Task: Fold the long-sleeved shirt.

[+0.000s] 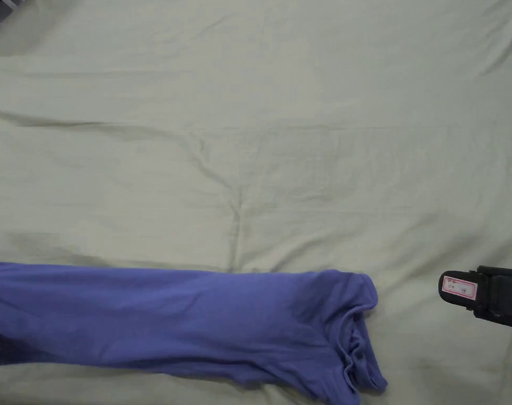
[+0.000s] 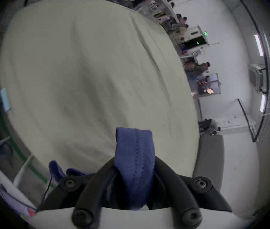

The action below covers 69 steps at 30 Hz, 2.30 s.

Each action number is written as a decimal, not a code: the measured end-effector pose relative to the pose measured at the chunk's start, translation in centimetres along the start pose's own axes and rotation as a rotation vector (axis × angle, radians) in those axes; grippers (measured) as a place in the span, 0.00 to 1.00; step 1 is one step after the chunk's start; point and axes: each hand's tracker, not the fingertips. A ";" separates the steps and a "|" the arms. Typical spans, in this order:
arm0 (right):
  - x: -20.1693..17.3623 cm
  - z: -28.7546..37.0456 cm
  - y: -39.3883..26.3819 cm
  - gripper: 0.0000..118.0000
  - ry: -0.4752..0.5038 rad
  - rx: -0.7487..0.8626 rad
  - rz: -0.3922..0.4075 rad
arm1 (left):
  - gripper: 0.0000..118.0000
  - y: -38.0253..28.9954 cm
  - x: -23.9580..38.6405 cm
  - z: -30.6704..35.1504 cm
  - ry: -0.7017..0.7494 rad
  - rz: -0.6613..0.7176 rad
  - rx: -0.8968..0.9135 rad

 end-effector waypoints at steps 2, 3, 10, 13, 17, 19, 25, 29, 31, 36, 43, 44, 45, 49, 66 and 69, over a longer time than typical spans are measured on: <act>-0.2 0.4 -0.3 0.00 -0.005 0.006 0.002 | 0.00 -2.8 2.4 0.0 -0.003 -0.029 0.021; -0.2 0.5 -0.4 0.00 0.000 0.010 0.000 | 0.00 -4.6 3.9 -0.3 -0.030 -0.048 0.039; -1.2 2.3 -1.3 0.00 0.011 0.039 -0.006 | 0.00 -17.7 14.2 -8.7 -0.237 -0.090 -0.195; -1.3 3.3 -1.6 0.00 0.004 0.054 0.004 | 0.00 -22.7 17.2 -14.0 -0.148 -0.228 -0.326; -0.8 4.0 -2.2 0.00 0.008 0.067 -0.018 | 0.00 -26.3 16.9 -20.8 0.010 -0.220 -0.403; -0.5 4.1 -2.5 0.00 0.005 0.068 -0.031 | 0.00 -27.3 16.5 -22.5 0.069 -0.202 -0.420; 0.2 4.5 -3.0 0.00 -0.004 0.059 -0.031 | 0.69 -30.2 17.0 -23.7 -0.045 -0.282 -0.389; 0.9 5.7 -3.1 0.00 -0.002 0.081 -0.043 | 0.95 -33.5 21.1 -22.9 -0.035 -0.556 -0.290; 1.3 6.6 -3.0 0.00 -0.001 0.110 -0.061 | 0.95 -34.6 22.2 -22.6 -0.052 -0.627 -0.286; 2.6 8.4 -2.7 0.00 0.028 0.165 -0.105 | 0.69 -35.2 24.7 -20.0 -0.223 -0.649 -0.433; 2.8 8.2 -2.4 0.00 0.038 0.182 -0.113 | 0.00 -28.2 23.1 -12.7 -0.130 -0.830 -0.177; 2.8 8.0 -2.5 0.00 0.042 0.176 -0.112 | 0.00 -27.1 22.2 -12.1 -0.041 -0.844 -0.139; 2.8 7.7 -2.5 0.00 0.047 0.168 -0.112 | 0.00 -26.0 21.0 -12.1 0.071 -0.854 -0.120; 2.6 6.2 -3.1 0.00 0.060 0.129 -0.116 | 0.00 -26.5 17.5 -14.3 0.279 -0.947 -0.258; 1.3 5.8 -3.4 0.00 0.005 0.087 -0.129 | 0.00 -35.8 22.7 -20.8 0.135 -1.033 -0.415; 0.8 5.3 -3.0 0.00 0.035 0.108 -0.125 | 0.00 -35.2 24.4 -16.5 -0.049 -1.030 -0.385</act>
